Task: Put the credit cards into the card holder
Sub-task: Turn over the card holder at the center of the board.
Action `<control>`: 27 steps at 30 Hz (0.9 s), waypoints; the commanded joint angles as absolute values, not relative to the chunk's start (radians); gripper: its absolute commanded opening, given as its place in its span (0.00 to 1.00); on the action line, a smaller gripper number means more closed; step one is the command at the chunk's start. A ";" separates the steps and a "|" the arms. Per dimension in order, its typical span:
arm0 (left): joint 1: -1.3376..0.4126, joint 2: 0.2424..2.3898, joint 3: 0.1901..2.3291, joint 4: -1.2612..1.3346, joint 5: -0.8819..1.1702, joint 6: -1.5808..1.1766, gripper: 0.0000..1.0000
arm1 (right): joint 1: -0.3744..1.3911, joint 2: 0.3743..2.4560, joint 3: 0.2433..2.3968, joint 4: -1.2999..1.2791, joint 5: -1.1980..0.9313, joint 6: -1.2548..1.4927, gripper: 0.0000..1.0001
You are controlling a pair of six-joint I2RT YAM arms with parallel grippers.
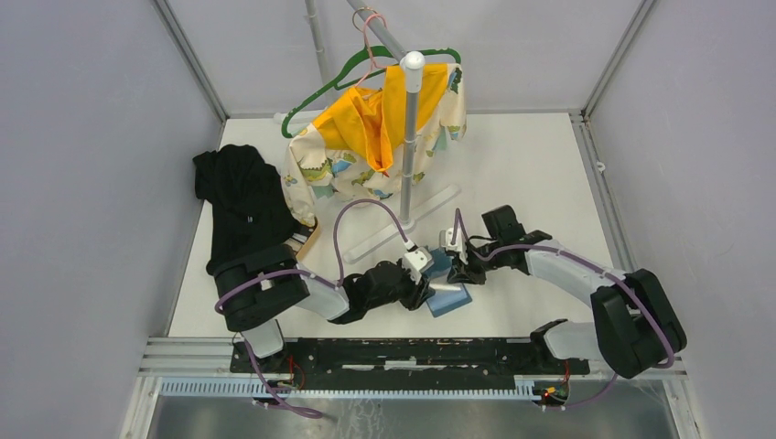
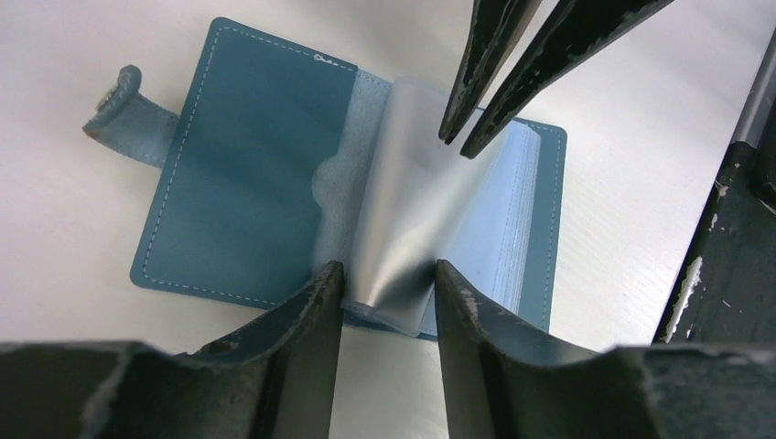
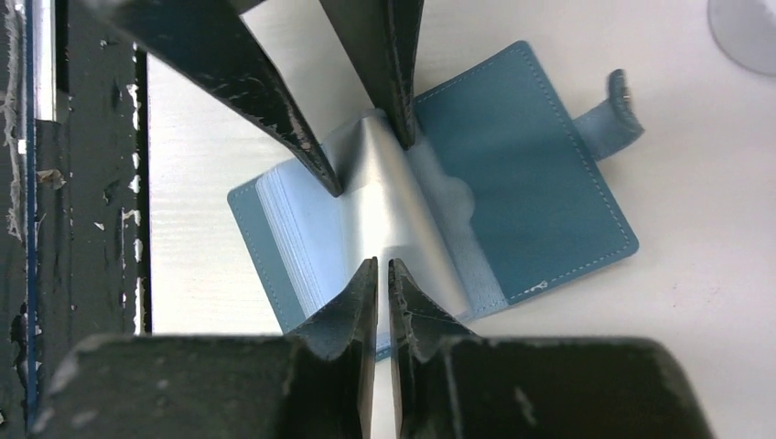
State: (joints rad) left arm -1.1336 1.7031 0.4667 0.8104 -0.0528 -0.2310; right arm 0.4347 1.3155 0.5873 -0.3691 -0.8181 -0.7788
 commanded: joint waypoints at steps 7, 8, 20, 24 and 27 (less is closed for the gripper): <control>-1.134 1.695 0.489 0.778 -0.036 -0.329 0.40 | 0.417 1.166 0.593 -0.422 -0.928 -0.981 0.26; -1.132 1.693 0.491 0.771 -0.030 -0.348 0.40 | 0.416 1.141 0.583 -0.441 -0.931 -1.042 0.30; -1.096 1.722 0.540 0.702 0.095 -0.609 0.40 | 0.429 1.020 0.417 -0.348 -0.775 -1.300 0.57; -1.075 1.729 0.528 0.737 0.128 -0.659 0.39 | 0.453 1.034 0.401 -0.278 -0.713 -1.257 0.58; -1.066 1.733 0.523 0.744 0.140 -0.668 0.39 | 0.481 1.031 0.387 -0.226 -0.671 -1.224 0.58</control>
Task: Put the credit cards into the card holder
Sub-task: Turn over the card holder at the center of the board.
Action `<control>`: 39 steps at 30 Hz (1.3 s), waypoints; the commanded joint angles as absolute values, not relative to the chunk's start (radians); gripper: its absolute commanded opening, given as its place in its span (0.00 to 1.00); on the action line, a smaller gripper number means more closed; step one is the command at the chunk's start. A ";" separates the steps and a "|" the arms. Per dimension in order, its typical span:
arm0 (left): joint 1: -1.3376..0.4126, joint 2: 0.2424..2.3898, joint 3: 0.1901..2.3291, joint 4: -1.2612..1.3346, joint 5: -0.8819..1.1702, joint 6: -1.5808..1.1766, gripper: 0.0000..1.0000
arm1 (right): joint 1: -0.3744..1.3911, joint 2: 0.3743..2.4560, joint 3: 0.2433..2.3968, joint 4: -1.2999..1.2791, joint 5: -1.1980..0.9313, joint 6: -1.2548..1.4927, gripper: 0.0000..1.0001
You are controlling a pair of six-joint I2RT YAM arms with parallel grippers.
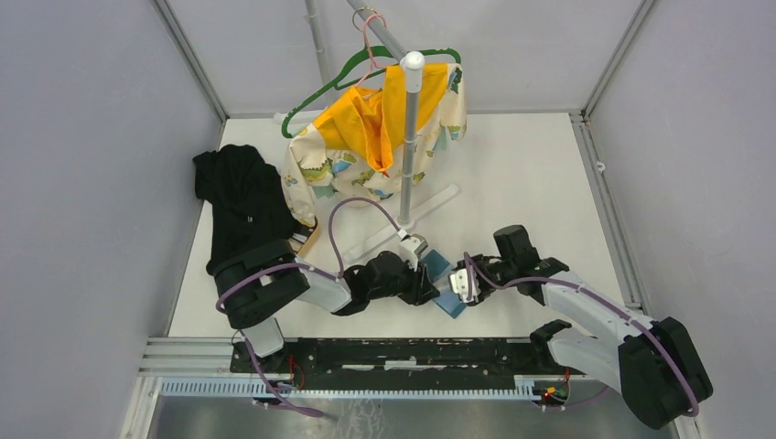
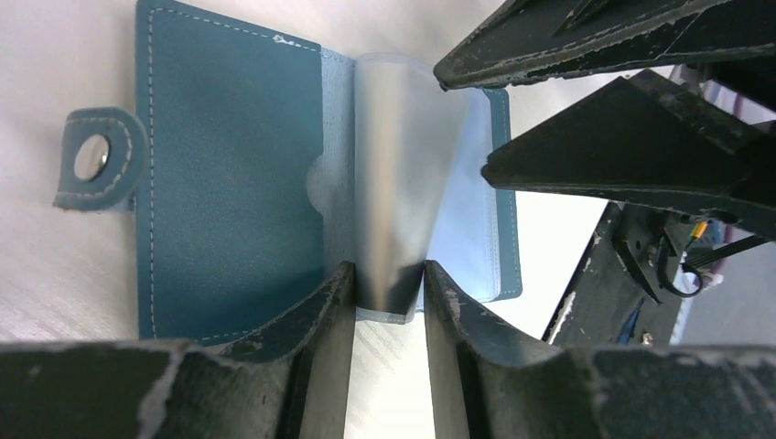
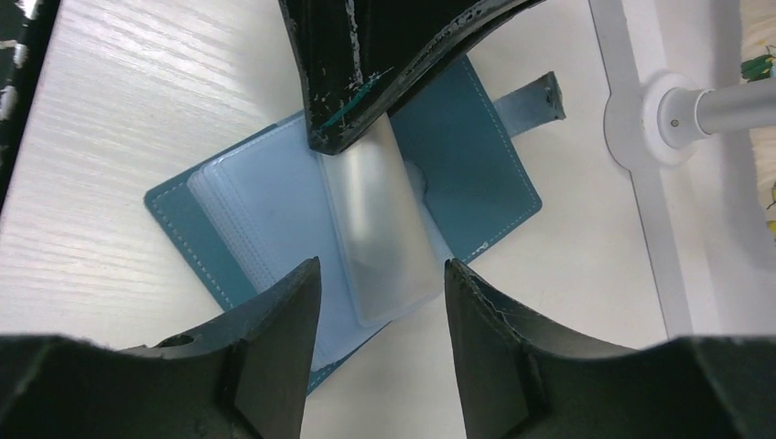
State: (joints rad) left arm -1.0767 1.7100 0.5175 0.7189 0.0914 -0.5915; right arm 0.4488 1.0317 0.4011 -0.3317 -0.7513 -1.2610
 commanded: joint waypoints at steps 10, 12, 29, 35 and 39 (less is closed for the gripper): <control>-0.998 1.802 0.462 0.940 0.285 -0.795 0.39 | 0.533 1.061 0.369 -0.190 -0.609 -1.242 0.63; -0.987 1.818 0.457 0.978 0.303 -0.811 0.39 | 0.538 1.058 0.359 -0.169 -0.598 -1.236 0.63; -0.969 1.801 0.439 0.965 0.271 -0.839 0.56 | 0.572 1.073 0.336 0.098 -0.531 -0.960 0.49; -0.969 1.723 0.430 0.881 0.206 -0.805 0.60 | 0.573 1.123 0.362 0.106 -0.538 -0.888 0.44; -0.974 1.651 0.426 0.793 0.135 -0.767 0.60 | 0.575 1.165 0.391 0.109 -0.516 -0.812 0.41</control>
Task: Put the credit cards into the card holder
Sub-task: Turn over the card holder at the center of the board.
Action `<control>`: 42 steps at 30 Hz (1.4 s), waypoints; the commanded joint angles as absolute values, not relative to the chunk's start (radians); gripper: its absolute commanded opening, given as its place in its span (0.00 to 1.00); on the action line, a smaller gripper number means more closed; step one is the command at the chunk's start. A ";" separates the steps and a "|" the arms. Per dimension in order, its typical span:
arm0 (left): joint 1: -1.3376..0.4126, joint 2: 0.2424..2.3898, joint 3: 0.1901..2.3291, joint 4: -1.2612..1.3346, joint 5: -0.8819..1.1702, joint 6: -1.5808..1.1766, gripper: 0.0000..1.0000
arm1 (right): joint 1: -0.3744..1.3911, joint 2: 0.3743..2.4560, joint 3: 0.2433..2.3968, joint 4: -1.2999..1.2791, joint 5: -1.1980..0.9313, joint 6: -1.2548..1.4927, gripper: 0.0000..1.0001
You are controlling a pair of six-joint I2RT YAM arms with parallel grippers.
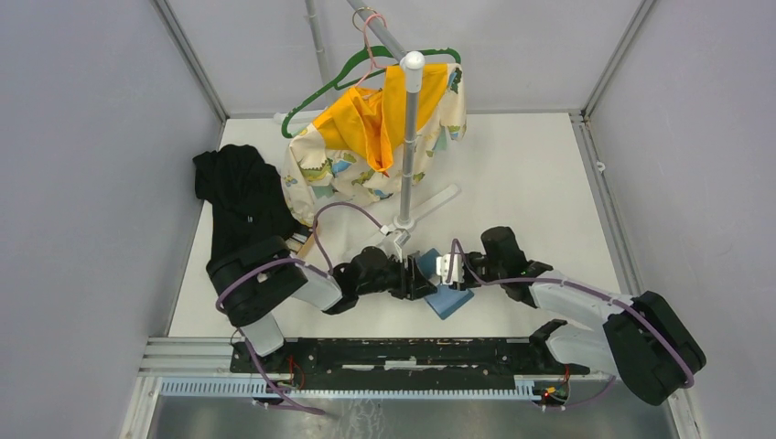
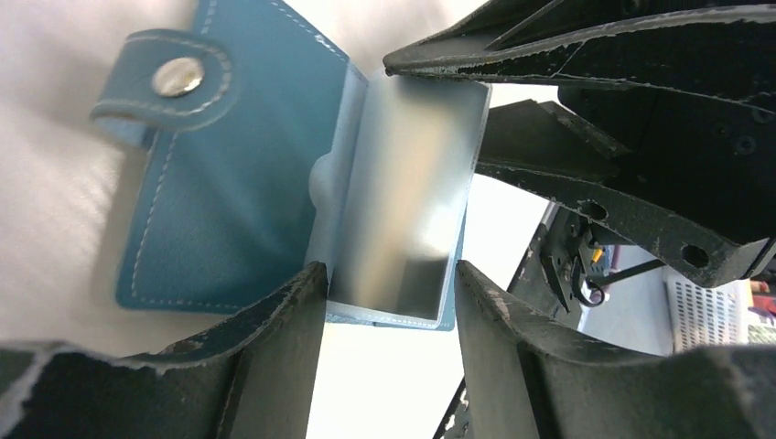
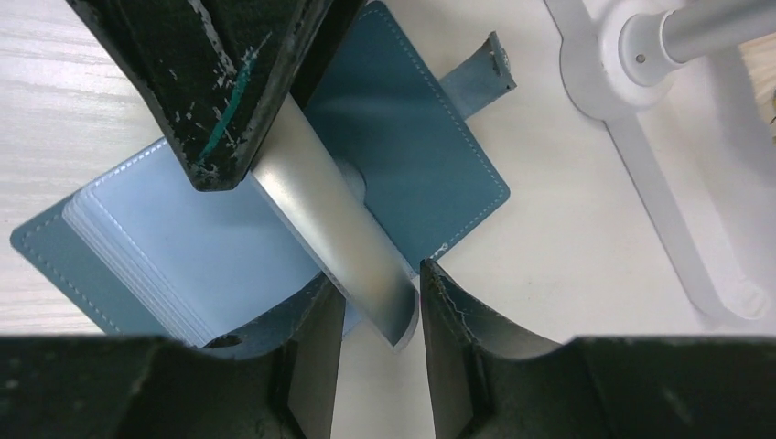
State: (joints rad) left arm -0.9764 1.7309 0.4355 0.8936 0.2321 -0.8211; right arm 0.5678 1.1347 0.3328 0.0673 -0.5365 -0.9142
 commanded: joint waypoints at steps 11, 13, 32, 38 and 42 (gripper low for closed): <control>-1.013 1.543 0.445 0.651 0.042 -0.689 0.60 | 0.575 1.266 0.474 0.096 -0.569 -0.594 0.37; -1.017 1.505 0.439 0.626 0.020 -0.671 0.60 | 0.574 1.288 0.493 0.078 -0.577 -0.573 0.36; -1.012 1.304 0.349 0.537 -0.137 -0.570 1.00 | 0.565 1.359 0.540 0.058 -0.522 -0.440 0.38; -0.971 1.389 0.396 0.499 -0.137 -0.538 0.92 | 0.553 1.358 0.537 0.067 -0.514 -0.414 0.39; -0.929 1.430 0.413 0.543 -0.039 -0.518 0.86 | 0.549 1.368 0.543 0.066 -0.497 -0.395 0.36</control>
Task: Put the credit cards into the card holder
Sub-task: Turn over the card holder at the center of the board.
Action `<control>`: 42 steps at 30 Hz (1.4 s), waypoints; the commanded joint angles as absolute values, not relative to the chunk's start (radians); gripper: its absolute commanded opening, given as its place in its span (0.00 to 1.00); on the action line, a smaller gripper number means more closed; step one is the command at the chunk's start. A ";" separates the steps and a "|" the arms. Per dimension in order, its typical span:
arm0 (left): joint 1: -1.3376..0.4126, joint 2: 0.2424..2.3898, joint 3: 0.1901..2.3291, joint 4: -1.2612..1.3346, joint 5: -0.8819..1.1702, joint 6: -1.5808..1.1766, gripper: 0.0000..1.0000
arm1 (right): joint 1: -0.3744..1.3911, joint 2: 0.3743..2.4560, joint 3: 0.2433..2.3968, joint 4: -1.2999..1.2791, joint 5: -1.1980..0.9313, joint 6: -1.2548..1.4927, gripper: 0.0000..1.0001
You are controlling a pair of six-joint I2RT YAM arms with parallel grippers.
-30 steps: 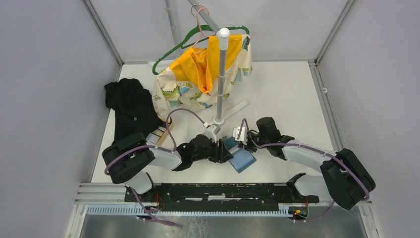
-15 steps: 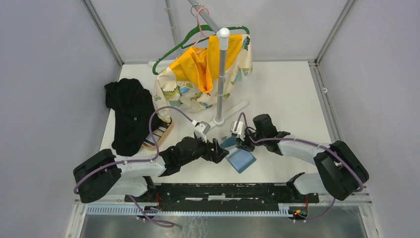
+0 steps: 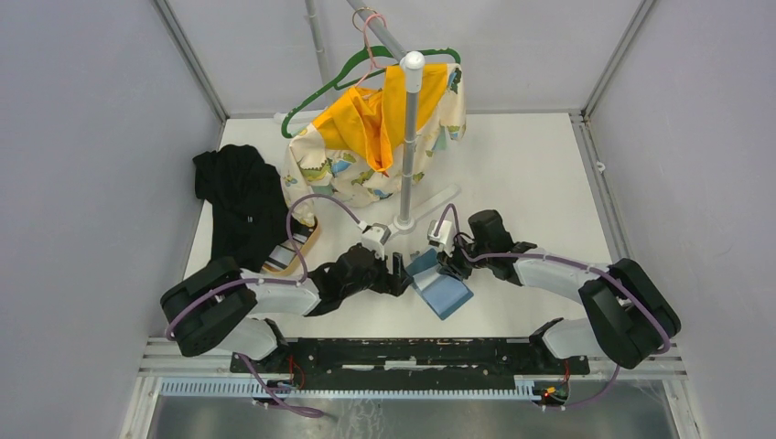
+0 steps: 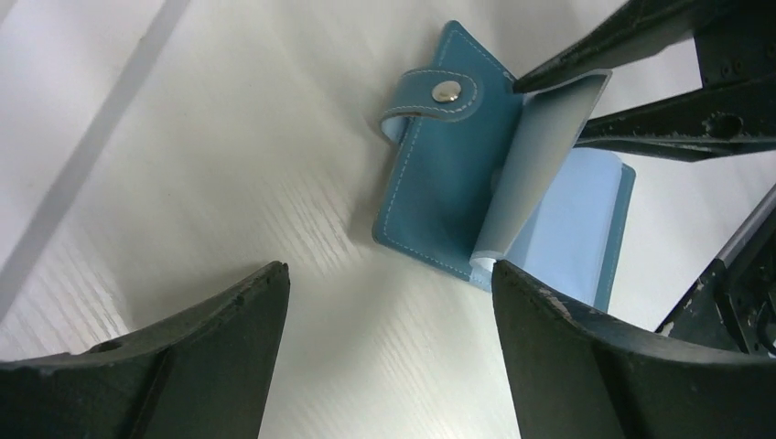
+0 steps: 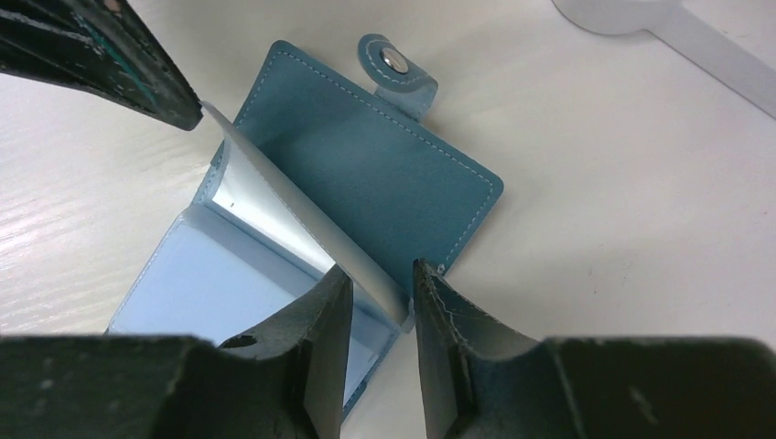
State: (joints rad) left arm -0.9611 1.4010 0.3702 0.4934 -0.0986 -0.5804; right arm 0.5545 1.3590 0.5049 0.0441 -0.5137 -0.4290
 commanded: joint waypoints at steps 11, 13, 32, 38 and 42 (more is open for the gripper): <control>-0.928 1.560 0.472 0.608 0.062 -0.532 0.83 | 0.543 1.375 0.546 0.069 -0.484 -0.362 0.36; -0.928 1.584 0.492 0.590 0.049 -0.531 0.77 | 0.539 1.371 0.548 0.068 -0.490 -0.362 0.36; -0.937 1.608 0.434 0.733 0.052 -0.664 0.02 | 0.474 1.324 0.592 0.002 -0.571 -0.409 0.49; -1.014 1.537 0.372 0.763 -0.100 -0.722 0.02 | 0.435 1.223 0.608 -0.103 -0.667 -0.525 0.59; -1.095 1.499 0.341 0.761 -0.265 -0.783 0.02 | 0.435 1.165 0.604 -0.181 -0.773 -0.667 0.59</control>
